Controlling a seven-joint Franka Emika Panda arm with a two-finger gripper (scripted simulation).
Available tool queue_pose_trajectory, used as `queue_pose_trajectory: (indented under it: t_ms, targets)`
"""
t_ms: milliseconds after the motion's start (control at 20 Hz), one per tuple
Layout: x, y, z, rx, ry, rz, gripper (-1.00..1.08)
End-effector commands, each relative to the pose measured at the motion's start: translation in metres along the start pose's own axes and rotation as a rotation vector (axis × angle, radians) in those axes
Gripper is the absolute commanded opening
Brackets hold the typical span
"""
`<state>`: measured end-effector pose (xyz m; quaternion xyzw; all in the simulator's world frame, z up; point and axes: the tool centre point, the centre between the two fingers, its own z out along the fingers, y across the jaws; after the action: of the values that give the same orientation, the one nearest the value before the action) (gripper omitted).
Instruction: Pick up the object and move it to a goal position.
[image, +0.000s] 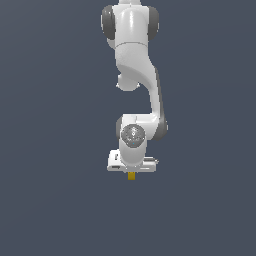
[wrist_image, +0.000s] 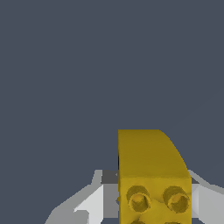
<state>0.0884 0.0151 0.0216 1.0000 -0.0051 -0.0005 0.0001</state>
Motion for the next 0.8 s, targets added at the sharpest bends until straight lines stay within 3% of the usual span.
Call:
queue_pose_trajectory:
  t_ms: [0, 750]
  targets:
    - [0.0, 0.0, 0.0, 0.0, 0.001, 0.0, -1.0]
    - [-0.019, -0.015, -0.021, 0.0, 0.001, 0.0, -1.0]
